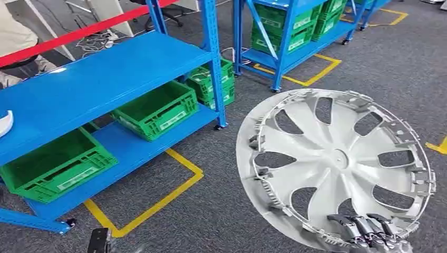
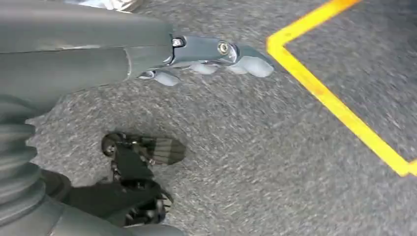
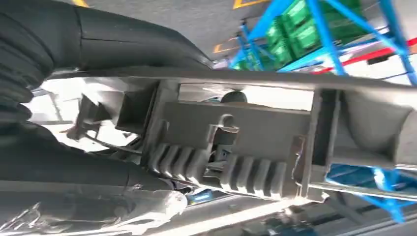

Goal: Take the parts from the cabinet and place them on the table.

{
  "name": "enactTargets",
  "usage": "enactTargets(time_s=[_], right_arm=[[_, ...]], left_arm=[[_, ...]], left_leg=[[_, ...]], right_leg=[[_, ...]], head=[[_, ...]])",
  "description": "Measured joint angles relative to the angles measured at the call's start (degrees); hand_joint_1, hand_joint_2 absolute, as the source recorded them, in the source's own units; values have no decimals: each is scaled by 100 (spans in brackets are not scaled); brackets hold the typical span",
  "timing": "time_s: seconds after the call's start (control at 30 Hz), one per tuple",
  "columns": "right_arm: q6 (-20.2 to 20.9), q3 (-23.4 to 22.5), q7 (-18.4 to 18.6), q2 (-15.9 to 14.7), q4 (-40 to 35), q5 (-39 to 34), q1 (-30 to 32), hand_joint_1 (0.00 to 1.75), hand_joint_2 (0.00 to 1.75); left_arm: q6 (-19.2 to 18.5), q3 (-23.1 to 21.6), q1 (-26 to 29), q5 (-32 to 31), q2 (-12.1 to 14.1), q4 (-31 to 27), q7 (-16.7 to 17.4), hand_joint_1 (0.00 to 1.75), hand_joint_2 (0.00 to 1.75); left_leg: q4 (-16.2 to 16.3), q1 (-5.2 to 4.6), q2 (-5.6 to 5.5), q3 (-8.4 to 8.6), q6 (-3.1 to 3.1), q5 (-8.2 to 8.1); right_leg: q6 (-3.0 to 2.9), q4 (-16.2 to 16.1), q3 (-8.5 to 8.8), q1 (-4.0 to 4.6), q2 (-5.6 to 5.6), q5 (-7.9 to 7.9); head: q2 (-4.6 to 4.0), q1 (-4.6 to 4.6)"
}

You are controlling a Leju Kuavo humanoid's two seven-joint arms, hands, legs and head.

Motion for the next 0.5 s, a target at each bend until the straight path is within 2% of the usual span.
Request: enactTargets(time_s=[0.07, 0.1, 0.13, 0.17, 0.2, 0.23, 0.27, 0.3, 0.33, 0.37, 0.4, 0.43, 0.47, 0.5], right_arm=[[0, -22, 0, 11, 2, -4, -1, 175, 175], [0, -44, -22, 22, 0, -4, 2, 175, 175], [0, -65, -80, 41, 2, 0, 3, 175, 175], [0, -81, -157, 61, 0, 2, 4, 175, 175], [0, -96, -221, 83, 0, 2, 4, 175, 175], [0, -114, -308, 107, -4, 2, 3, 175, 175], [0, -131, -374, 144, -20, 2, 2, 175, 175], [0, -168, -478, 190, -35, 4, -20, 175, 175], [0, -197, -575, 238, -46, 4, -34, 175, 175], [0, -216, -619, 271, -50, 2, -33, 175, 175], [0, -255, -656, 312, -59, 4, -18, 175, 175], [0, -288, -667, 345, -74, 4, -6, 175, 175], [0, -312, -673, 365, -79, 2, 8, 175, 175], [0, -326, -671, 376, -83, 4, -11, 175, 175]], left_arm=[[2, 2, 20, 2, 2, 0, 0, 0, 175], [0, 2, 30, -2, 2, 0, 0, 0, 175], [-2, 2, 35, -13, 0, 0, 0, 0, 175], [-9, 0, 32, -43, 0, 0, 6, 0, 175], [-9, 0, 26, -68, -2, 0, 11, 0, 175], [-13, 0, 21, -85, -2, 0, 13, 0, 175], [-15, 0, 16, -112, 0, 0, 15, 0, 175], [-22, -2, 14, -127, 0, 0, 13, 0, 175], [-35, -4, 5, -151, -2, 2, 15, 0, 175], [-35, -4, -3, -168, -6, 2, 15, 0, 175], [-48, -4, -1, -181, -7, 2, 15, 0, 175], [-57, -4, -6, -190, -13, 2, 15, 0, 175], [-57, -4, -21, -197, -9, 2, 20, 0, 175], [-59, -4, -19, -210, -9, 2, 39, 0, 175]], left_leg=[[954, 0, -79, -445, -7, -437], [1291, -1, -92, -611, 1, -524], [1319, -1, -97, -629, 13, -448], [1096, 0, -105, -522, 28, -244], [678, 1, -126, -319, 46, 19], [130, 7, -223, -45, 68, 292], [-309, 27, -498, 174, 85, 442], [-516, 52, -632, 253, 105, 377], [-511, 41, -563, 237, 78, 366], [-508, 22, -538, 225, 96, 363], [-510, 8, -477, 229, 129, 380], [-569, 55, -380, 238, 184, 422], [-578, 50, -309, 244, 210, 438], [-580, 43, -249, 238, 252, 430]], right_leg=[[-34, 1, -51, 6, 138, 26], [-36, 3, -69, 10, 217, 37], [-31, 3, -74, 10, 306, 50], [-26, 3, -75, 9, 391, 58], [-9, 3, -73, 5, 475, 68], [9, 3, -70, -1, 559, 80], [30, 2, -81, -12, 618, 94], [62, 44, -119, 30, 683, 92], [101, 35, -166, 10, 736, 120], [143, 14, -185, -11, 794, 145], [191, -25, -204, -28, 858, 174], [230, -27, -257, -22, 924, 178], [235, 80, -295, 2, 652, 95], [250, 366, -431, 21, 355, -122]], head=[[0, -13], [0, -11], [0, -13], [0, -13], [0, -11], [0, -13], [0, -17], [0, -18], [0, -15], [0, -18], [0, -17], [0, -13], [0, -5], [0, 46]])
